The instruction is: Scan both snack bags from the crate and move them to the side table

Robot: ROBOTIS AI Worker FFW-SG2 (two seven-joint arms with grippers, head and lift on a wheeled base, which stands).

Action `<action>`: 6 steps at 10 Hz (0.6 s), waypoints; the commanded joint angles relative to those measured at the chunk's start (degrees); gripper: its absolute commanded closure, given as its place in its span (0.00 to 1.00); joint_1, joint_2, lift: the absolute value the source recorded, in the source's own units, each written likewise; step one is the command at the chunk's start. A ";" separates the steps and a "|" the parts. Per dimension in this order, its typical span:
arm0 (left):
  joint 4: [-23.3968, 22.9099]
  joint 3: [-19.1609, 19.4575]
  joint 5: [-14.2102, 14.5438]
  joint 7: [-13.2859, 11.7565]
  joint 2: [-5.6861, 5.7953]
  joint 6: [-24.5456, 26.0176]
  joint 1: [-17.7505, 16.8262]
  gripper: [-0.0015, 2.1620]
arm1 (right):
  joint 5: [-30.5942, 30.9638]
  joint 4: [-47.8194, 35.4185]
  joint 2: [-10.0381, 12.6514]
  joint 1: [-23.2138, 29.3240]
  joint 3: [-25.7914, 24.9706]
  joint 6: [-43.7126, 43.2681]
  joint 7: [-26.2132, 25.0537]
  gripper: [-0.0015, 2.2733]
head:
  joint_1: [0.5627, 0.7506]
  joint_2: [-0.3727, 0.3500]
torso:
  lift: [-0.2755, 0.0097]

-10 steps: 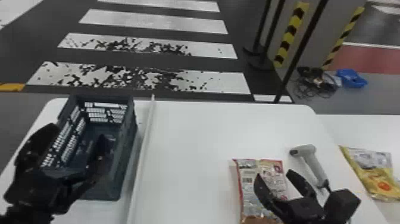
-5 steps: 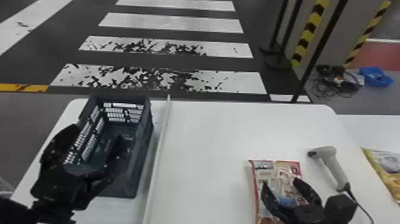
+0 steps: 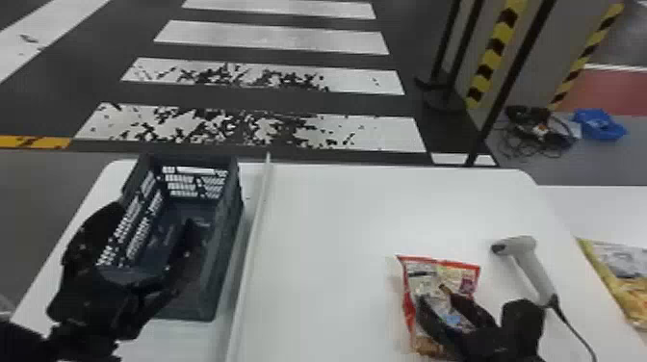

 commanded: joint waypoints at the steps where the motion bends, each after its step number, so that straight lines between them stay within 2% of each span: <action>1: 0.24 -0.02 -0.03 0.00 -0.41 0.00 -0.23 0.02 | -0.17 -1.44 -0.86 0.25 -0.01 1.13 0.06 0.99 | 0.70 0.40 | 0.63; 4: 0.94 -0.10 -0.03 0.00 -0.67 -0.88 -0.41 0.02 | -1.66 -8.29 -1.39 4.82 -1.94 -4.67 1.55 0.99 | 0.70 0.39 | 0.63; 6: 1.29 -0.28 -0.03 0.00 -0.67 -1.41 -0.59 0.02 | -4.12 -13.21 -2.97 7.01 -4.14 -2.91 2.61 0.99 | 0.70 0.39 | 0.63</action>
